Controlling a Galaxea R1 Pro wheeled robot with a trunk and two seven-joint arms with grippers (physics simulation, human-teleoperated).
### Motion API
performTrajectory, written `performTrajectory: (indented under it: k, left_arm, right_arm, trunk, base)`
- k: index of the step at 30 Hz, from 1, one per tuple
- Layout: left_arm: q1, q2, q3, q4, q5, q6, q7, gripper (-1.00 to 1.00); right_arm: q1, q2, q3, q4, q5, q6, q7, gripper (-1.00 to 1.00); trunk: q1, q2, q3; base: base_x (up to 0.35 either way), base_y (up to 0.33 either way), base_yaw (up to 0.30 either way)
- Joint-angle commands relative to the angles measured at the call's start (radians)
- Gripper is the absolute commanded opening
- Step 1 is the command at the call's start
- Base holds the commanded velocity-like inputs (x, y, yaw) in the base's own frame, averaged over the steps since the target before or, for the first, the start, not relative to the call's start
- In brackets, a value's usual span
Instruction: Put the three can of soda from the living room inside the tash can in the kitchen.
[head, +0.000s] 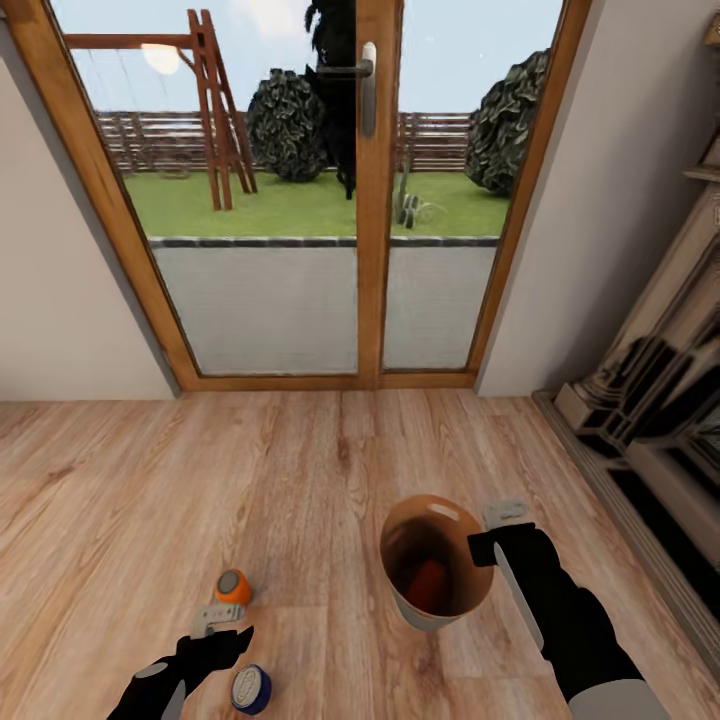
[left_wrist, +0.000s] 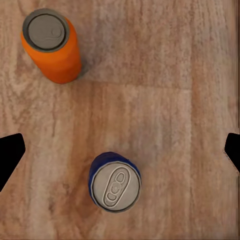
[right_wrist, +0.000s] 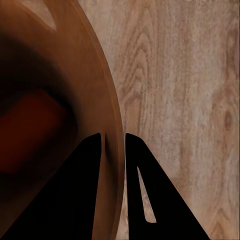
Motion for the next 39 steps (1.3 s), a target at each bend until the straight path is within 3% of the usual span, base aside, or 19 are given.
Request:
performTrajectory:
  k: [1,17,39]
  left_arm:
    - [0.0,0.0,0.0,0.0,0.0,0.0,0.0,1.0]
    - [0.0,0.0,0.0,0.0,0.0,0.0,0.0,1.0]
    - [0.0,0.0,0.0,0.0,0.0,0.0,0.0,1.0]
  right_arm:
    - [0.0,0.0,0.0,0.0,-0.026,-0.001,0.006,-1.0]
    - [0.0,0.0,0.0,0.0,-0.026,-0.001,0.006,-1.0]
    - [0.0,0.0,0.0,0.0,-0.026,-0.001,0.006,-1.0]
  trunk:
    - [0.0,0.0,0.0]
    - [0.0,0.0,0.0]
    - [0.084,-0.154,-0.069]
  base:
    - [0.0,-0.118,0.0]
    - [0.0,-0.022,0.0]
    - [0.0,0.0,0.0]
